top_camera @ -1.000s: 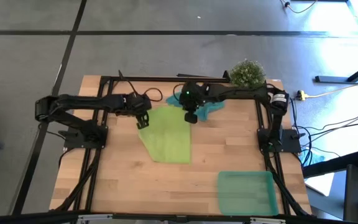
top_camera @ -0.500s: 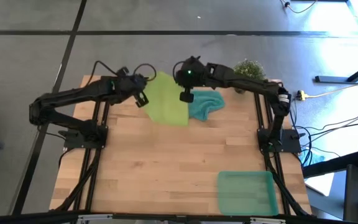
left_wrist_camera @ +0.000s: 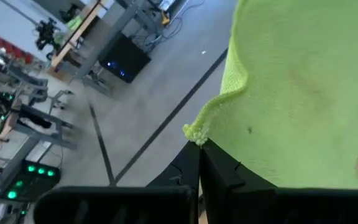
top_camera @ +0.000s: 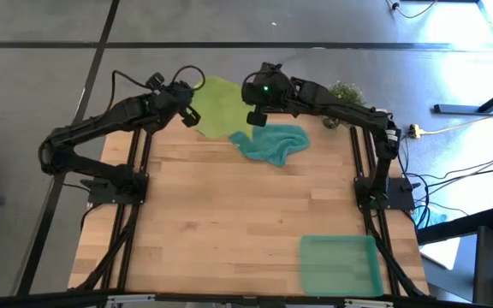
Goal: Roll microfiber towels into tight, uniform cylinder then place into a basket
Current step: Fold the green microfiber cloth
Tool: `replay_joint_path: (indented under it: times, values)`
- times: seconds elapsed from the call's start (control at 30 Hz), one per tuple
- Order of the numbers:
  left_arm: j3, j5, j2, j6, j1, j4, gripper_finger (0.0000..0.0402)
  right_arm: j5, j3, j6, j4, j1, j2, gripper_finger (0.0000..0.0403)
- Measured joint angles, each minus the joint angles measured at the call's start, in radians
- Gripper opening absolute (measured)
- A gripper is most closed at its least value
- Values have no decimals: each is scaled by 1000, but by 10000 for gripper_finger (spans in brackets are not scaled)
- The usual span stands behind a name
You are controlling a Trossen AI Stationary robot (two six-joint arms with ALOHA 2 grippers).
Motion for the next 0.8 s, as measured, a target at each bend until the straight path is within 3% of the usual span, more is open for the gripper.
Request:
replay_joint_path:
  times: [0.13,0.27,0.37,0.4,0.5,0.53,0.63,0.73,0.8]
  values:
    - [0,20,1,-5,56,4,0,-86,0,-1,4,-19,0,4]
    - [-1,187,2,55,84,-13,0,-110,0,-1,8,-25,-1,4]
    - [-1,100,0,0,96,15,0,-133,0,-2,1,-25,-2,4]
    - [0,130,0,26,97,9,0,-141,0,-2,1,-25,-2,4]
    - [-2,371,2,96,104,-38,0,-142,0,-3,0,-25,-2,4]
    - [-3,364,3,75,103,-35,0,-142,0,-3,0,-25,-2,4]
    - [-1,217,0,25,106,-25,0,-142,0,-3,1,-25,-2,4]
    - [-1,360,2,66,105,-50,0,-142,0,-3,2,-25,-3,4]
    - [-2,322,2,49,104,-38,0,-142,0,-3,2,-25,-3,4]
